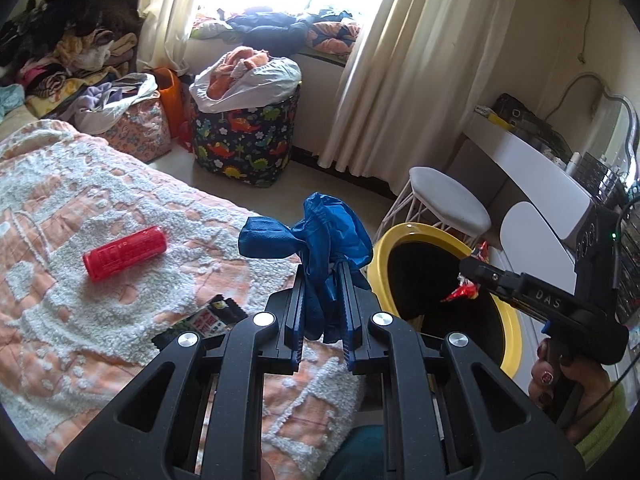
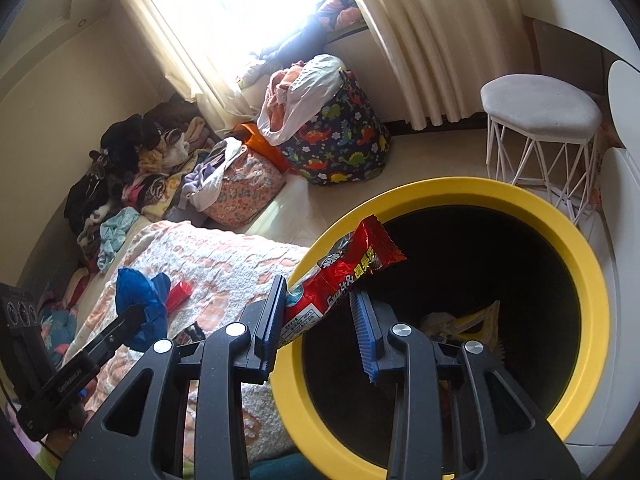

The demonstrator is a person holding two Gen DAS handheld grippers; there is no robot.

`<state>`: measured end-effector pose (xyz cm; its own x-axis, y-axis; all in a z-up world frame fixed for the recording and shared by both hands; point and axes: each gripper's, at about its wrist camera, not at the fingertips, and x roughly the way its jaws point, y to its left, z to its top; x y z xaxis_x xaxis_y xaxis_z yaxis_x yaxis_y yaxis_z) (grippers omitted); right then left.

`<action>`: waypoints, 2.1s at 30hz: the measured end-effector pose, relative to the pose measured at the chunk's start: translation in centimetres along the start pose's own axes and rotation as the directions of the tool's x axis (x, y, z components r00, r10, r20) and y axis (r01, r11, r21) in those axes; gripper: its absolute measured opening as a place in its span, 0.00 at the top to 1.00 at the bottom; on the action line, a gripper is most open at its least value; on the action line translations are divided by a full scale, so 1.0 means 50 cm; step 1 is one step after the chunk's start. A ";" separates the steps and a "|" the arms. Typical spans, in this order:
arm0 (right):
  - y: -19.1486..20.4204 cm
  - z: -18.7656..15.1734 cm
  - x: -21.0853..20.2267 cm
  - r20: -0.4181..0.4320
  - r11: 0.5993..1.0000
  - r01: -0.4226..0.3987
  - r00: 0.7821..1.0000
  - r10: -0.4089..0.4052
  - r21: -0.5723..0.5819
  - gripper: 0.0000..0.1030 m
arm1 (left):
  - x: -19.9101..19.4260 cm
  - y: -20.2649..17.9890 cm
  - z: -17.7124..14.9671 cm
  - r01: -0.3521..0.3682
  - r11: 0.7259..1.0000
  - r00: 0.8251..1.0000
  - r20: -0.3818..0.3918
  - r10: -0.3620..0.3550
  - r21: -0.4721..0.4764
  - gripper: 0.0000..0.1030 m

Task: Collect trash
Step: 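Lift and carry the blue bag and red wrapper with both grippers over the bin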

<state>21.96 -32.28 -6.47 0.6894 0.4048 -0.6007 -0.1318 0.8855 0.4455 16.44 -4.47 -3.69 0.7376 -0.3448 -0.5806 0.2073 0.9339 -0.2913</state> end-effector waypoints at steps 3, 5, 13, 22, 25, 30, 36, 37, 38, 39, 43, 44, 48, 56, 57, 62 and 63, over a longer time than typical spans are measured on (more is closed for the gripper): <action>-0.013 0.007 -0.010 0.016 1.000 0.014 1.000 -0.014 0.007 0.70 | 0.001 -0.011 -0.002 0.012 1.000 1.000 -0.002 -0.012 0.007 0.90; -0.020 0.011 -0.015 0.024 1.000 0.022 0.999 -0.022 0.011 0.70 | 0.001 -0.018 -0.003 0.019 1.000 1.000 -0.003 -0.019 0.016 0.90; -0.047 0.024 -0.030 0.051 0.998 0.056 0.997 -0.058 0.040 0.70 | 0.006 -0.045 -0.004 0.048 0.998 0.999 -0.014 -0.047 0.045 0.90; -0.083 0.031 -0.050 0.081 0.993 0.092 0.992 -0.098 0.070 0.70 | 0.015 -0.085 -0.012 0.082 0.993 0.996 -0.032 -0.079 0.081 0.90; -0.093 0.032 -0.056 0.091 0.991 0.105 0.989 -0.113 0.080 0.70 | 0.020 -0.099 -0.016 0.093 0.991 0.995 -0.040 -0.090 0.095 0.90; -0.107 0.033 -0.064 0.103 0.988 0.123 0.986 -0.133 0.095 0.70 | 0.030 -0.123 -0.023 0.112 0.987 0.993 -0.056 -0.106 0.118 0.90; -0.122 0.033 -0.070 0.111 0.983 0.150 0.981 -0.162 0.109 0.69 | 0.044 -0.146 -0.035 0.131 0.980 0.990 -0.080 -0.120 0.147 0.90; -0.126 0.033 -0.071 0.110 0.982 0.153 0.980 -0.165 0.112 0.69 | 0.046 -0.151 -0.037 0.134 0.979 0.989 -0.085 -0.123 0.152 0.90; -0.128 0.035 -0.070 0.109 0.981 0.156 0.980 -0.168 0.114 0.69 | 0.046 -0.156 -0.041 0.137 0.978 0.988 -0.089 -0.124 0.156 0.90; -0.132 0.035 -0.070 0.107 0.980 0.160 0.979 -0.172 0.116 0.69 | 0.049 -0.160 -0.044 0.141 0.977 0.987 -0.095 -0.127 0.161 0.90; -0.147 0.035 -0.069 0.101 0.978 0.164 0.979 -0.177 0.129 0.69 | 0.057 -0.174 -0.056 0.152 0.972 0.985 -0.113 -0.134 0.177 0.90; -0.149 0.033 -0.069 0.099 0.978 0.164 0.979 -0.177 0.131 0.69 | 0.061 -0.177 -0.054 0.155 0.971 0.984 -0.118 -0.136 0.181 0.90; -0.155 0.032 -0.065 0.084 0.977 0.165 0.981 -0.177 0.132 0.69 | 0.068 -0.191 -0.065 0.173 0.964 0.980 -0.135 -0.147 0.202 0.90; -0.170 0.029 -0.062 0.068 0.976 0.169 0.981 -0.179 0.140 0.69 | 0.096 -0.225 -0.088 0.207 0.950 0.969 -0.184 -0.166 0.232 0.90; -0.172 0.028 -0.061 0.065 0.975 0.169 0.982 -0.180 0.143 0.69 | 0.101 -0.229 -0.091 0.211 0.949 0.967 -0.192 -0.168 0.235 0.90; -0.174 0.025 -0.057 0.053 0.975 0.167 0.983 -0.176 0.147 0.69 | 0.118 -0.246 -0.109 0.235 0.938 0.958 -0.226 -0.179 0.254 0.90; -0.175 0.024 -0.055 0.051 0.975 0.166 0.983 -0.175 0.147 0.69 | 0.121 -0.248 -0.111 0.239 0.937 0.956 -0.232 -0.181 0.256 0.90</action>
<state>22.07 -41.43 -7.91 0.7372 0.2311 -0.6349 0.0909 0.8972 0.4321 14.74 -18.67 -7.81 0.5186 -0.5201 -0.6786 0.5350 0.8165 -0.2170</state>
